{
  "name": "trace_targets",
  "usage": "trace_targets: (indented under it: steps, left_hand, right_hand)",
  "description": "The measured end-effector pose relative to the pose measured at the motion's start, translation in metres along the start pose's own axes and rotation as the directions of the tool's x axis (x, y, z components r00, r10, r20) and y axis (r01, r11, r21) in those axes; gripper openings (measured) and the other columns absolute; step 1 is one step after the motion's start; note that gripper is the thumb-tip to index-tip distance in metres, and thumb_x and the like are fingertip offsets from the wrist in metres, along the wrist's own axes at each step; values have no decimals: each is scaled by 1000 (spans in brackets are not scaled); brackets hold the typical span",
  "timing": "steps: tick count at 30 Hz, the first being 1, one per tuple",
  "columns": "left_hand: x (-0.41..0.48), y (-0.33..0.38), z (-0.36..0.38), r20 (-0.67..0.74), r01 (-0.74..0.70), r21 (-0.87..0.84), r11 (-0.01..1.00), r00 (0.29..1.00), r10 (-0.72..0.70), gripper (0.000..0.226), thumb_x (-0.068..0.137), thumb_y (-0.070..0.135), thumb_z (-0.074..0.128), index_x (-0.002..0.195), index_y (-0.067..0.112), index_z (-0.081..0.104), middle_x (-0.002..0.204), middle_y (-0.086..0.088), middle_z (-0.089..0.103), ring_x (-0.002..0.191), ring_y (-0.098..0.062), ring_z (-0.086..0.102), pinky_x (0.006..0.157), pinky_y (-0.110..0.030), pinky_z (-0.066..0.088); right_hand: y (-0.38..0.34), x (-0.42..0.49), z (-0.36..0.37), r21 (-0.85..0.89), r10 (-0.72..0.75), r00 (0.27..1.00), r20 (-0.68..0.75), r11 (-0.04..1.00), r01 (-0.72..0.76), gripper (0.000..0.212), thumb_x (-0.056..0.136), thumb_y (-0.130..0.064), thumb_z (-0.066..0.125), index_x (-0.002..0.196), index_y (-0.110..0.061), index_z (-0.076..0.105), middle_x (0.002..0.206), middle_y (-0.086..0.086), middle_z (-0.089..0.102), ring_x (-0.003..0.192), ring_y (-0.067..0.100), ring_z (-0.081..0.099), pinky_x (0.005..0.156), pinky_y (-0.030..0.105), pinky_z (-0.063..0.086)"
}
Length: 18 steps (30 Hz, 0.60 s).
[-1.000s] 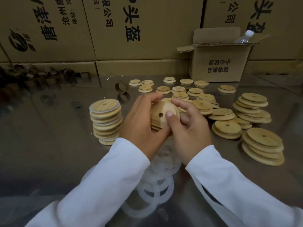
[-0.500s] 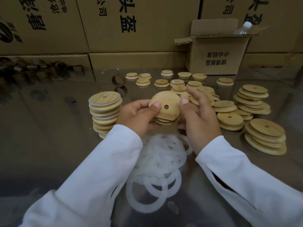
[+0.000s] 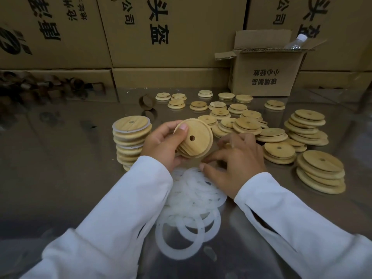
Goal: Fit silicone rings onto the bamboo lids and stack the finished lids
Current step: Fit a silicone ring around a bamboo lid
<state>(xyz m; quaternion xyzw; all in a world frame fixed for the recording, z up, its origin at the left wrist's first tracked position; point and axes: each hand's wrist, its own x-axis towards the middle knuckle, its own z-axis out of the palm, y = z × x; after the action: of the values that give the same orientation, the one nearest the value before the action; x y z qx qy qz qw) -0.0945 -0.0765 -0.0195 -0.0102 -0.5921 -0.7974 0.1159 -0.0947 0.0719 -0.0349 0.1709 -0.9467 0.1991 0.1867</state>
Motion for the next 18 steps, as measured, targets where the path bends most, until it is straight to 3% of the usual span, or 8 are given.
trace_targets:
  steps: [5, 8, 11, 13, 15, 16, 18]
  left_hand:
    - [0, 0, 0, 24, -27, 0, 1000, 999, 27, 10, 88, 17, 56, 90, 21, 65, 85, -2, 66, 85, -17, 63, 58, -28, 55]
    - [1, -1, -2, 14, -49, -1, 999, 999, 49, 11, 88, 16, 55, 89, 21, 65, 81, 3, 68, 82, -15, 64, 57, -27, 55]
    - [3, -2, -3, 0, -60, 0, 998, 998, 60, 12, 89, 16, 55, 88, 22, 65, 80, 4, 69, 85, -16, 64, 59, -29, 56]
    - [3, -3, -3, 2, -60, 2, 998, 998, 60, 12, 89, 17, 55, 88, 23, 65, 88, 2, 68, 93, -20, 63, 62, -34, 57]
    - [2, -3, -3, 6, -50, 6, 999, 999, 50, 11, 89, 18, 55, 90, 24, 64, 97, -1, 65, 101, -23, 60, 66, -38, 58]
    - [2, -2, -4, 12, -38, 2, 999, 999, 38, 10, 89, 19, 55, 90, 24, 64, 100, -2, 64, 104, -25, 59, 68, -40, 58]
    - [2, -2, -3, 31, 2, -16, 1000, 1000, -1, 10, 89, 19, 55, 91, 24, 63, 104, -5, 63, 105, -27, 58, 69, -43, 58]
  right_hand:
    - [-1, 1, 1, 17, 9, 999, 41, 1000, -10, 9, 78, -46, 64, 81, -40, 70, 120, -9, 48, 111, 11, 19, 86, 28, 15]
    - [0, 5, -6, 42, 13, 999, -46, 999, -11, 5, 79, -38, 66, 74, -38, 65, 112, -11, 53, 113, 13, 25, 87, 27, 15]
    - [5, 12, -13, 75, 97, 975, -198, 994, -84, 16, 84, -26, 61, 74, -35, 54, 86, -17, 49, 105, 14, 35, 90, 32, 22]
    - [8, 16, -17, 250, 208, 916, -343, 960, -125, 15, 87, -20, 57, 77, -29, 52, 74, -22, 42, 94, 12, 42, 87, 31, 31]
    - [9, 19, -20, 467, 316, 834, -452, 881, -81, 8, 89, -18, 55, 83, -23, 53, 75, -20, 47, 84, 9, 48, 77, 16, 36]
    - [8, 20, -21, 562, 362, 805, -469, 826, -45, 6, 90, -17, 55, 85, -19, 56, 75, -19, 50, 79, 6, 51, 71, 7, 36]
    - [6, 20, -25, 734, 427, 807, -408, 679, 12, 8, 90, -17, 55, 84, -18, 60, 74, -15, 56, 73, 1, 53, 67, 5, 39]
